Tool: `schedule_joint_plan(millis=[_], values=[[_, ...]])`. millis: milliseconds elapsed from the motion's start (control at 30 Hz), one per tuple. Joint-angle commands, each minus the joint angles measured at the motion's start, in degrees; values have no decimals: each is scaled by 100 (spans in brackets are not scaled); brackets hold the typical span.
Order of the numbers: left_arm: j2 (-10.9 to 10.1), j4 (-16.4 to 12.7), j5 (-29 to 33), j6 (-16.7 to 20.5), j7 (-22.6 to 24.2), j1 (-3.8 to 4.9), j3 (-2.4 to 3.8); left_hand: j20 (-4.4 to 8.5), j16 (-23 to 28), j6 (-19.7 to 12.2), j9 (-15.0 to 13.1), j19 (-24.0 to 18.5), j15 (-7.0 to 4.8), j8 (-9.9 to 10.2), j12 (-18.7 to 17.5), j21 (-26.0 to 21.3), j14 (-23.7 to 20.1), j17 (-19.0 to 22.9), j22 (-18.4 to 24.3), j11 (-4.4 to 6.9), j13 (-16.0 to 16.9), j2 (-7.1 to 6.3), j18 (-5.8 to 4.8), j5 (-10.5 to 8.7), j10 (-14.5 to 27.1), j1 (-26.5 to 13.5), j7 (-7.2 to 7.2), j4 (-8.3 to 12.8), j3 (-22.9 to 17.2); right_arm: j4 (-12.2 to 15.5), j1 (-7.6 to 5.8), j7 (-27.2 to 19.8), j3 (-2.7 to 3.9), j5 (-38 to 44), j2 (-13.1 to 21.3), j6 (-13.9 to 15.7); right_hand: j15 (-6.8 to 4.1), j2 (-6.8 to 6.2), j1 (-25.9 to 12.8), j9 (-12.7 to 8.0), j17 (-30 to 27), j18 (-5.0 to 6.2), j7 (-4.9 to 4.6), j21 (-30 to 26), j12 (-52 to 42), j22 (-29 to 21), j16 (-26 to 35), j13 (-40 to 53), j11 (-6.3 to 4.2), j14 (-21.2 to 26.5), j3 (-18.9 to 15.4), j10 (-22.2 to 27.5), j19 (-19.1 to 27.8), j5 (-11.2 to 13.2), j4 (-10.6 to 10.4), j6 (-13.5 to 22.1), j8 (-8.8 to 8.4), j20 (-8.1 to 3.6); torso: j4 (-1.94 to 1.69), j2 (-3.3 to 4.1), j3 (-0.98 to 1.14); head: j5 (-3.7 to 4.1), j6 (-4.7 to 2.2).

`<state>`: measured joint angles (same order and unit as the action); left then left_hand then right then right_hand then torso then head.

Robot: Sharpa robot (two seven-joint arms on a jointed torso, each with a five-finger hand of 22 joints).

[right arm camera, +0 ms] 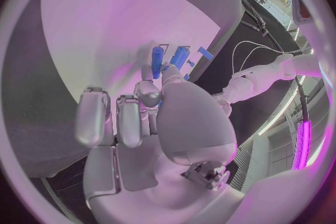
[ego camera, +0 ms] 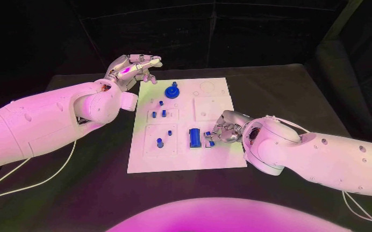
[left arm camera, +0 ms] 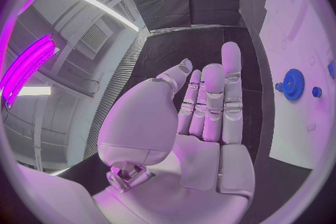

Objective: Assemble the parts on the task board

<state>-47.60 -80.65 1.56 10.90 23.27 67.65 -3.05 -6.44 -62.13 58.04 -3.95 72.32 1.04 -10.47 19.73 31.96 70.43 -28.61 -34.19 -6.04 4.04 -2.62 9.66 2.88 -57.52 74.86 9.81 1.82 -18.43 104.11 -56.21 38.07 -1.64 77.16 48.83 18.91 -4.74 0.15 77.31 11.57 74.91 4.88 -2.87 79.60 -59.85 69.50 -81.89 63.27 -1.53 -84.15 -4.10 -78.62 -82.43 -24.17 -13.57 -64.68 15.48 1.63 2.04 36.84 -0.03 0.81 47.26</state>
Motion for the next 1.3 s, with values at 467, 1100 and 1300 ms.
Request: schedule_joint_plan(millis=[467,1100,1300], values=[[-1,-18,4,-109,-31,8,3,-16,23,-63,8,-3,1,-26,33,-24,-37,14,9,-1,-11,16,75,10,40,-1,2,-5,44,-18,-2,3,-4,46,-80,-60,-38,-69,-307,58,384,-86,-2,28,-93,13,-38,63,9,-372,-148,-72,5,-38,-233,-90,41,-41,4,0,-4,-23,0],[-19,-29,4,-114,-51,8,3,-20,23,-99,13,-1,9,-15,33,-31,-44,29,15,-12,-13,8,73,11,68,-12,17,-8,59,31,-2,-136,-4,169,47,19,-16,-98,-1044,215,330,-73,-25,-16,-59,-44,10,61,38,-359,-841,-25,36,2005,-276,-16,19,-21,4,-3,5,-17,-16],[-28,-28,4,-113,-53,8,3,-20,23,-99,13,-1,9,-15,33,-31,-44,29,15,-12,-13,8,73,11,68,-12,17,-8,59,137,-1,-421,-4,76,203,-288,-2,-198,-724,244,303,-68,-49,-38,-17,-71,34,34,56,-353,-844,16,54,1963,-187,51,-11,-11,8,-9,0,-21,-7]])
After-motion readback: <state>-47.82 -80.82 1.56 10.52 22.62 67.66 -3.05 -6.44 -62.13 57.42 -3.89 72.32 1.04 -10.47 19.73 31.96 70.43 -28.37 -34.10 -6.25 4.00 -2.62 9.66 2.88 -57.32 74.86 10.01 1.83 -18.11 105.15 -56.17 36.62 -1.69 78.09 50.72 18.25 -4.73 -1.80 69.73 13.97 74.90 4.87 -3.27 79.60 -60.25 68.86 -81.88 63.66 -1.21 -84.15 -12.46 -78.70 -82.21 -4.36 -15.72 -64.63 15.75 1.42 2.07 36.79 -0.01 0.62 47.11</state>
